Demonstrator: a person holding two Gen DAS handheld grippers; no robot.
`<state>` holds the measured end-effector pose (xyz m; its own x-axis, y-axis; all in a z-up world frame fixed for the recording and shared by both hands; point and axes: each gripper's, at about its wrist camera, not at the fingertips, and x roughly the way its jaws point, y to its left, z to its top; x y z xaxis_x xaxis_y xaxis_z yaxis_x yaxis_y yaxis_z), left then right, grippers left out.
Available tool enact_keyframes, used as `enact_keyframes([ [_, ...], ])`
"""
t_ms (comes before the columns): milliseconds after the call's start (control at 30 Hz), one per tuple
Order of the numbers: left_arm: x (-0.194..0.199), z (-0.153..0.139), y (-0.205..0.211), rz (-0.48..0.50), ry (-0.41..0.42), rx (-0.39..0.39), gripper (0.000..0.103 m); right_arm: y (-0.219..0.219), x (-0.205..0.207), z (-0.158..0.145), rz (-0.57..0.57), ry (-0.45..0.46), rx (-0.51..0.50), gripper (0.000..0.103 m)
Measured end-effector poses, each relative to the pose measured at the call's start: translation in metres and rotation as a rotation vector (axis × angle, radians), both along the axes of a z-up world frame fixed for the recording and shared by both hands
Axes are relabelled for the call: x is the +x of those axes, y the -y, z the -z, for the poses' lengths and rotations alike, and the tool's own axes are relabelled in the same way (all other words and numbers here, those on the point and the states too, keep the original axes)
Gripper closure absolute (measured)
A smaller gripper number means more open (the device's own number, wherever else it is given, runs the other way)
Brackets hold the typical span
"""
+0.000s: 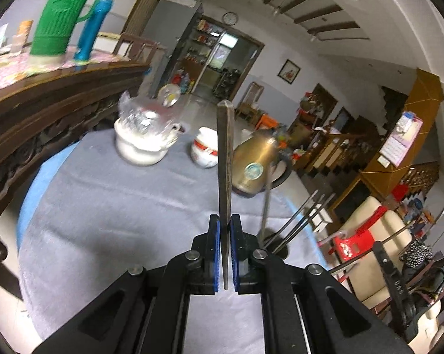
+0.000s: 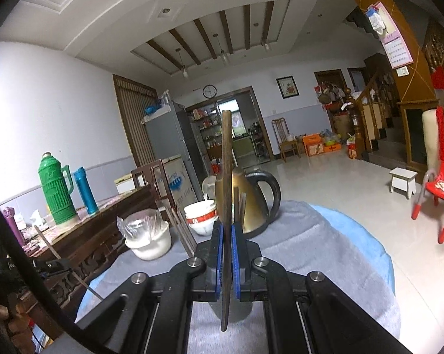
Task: Organize utensils
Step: 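Lower both chopsticks into the grey cup and open both grippers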
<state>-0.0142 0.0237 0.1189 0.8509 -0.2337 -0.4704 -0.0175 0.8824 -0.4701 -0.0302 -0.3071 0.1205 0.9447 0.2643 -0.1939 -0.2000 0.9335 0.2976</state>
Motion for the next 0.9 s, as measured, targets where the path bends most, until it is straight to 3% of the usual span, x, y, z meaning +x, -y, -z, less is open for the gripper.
enact_keyframes([
  [300, 0.036, -0.021, 0.036, 0.069, 0.075, -0.005, 0.096, -0.005, 0.02, -0.022, -0.001, 0.07, -0.01, 0.097],
  [500, 0.061, -0.03, 0.066, 0.114, 0.124, 0.04, 0.096, -0.015, 0.041, -0.026, 0.0, 0.096, -0.035, 0.097],
  [900, 0.105, -0.002, 0.107, 0.181, 0.053, 0.142, 0.096, -0.022, 0.081, 0.0, -0.023, 0.029, -0.076, 0.097],
])
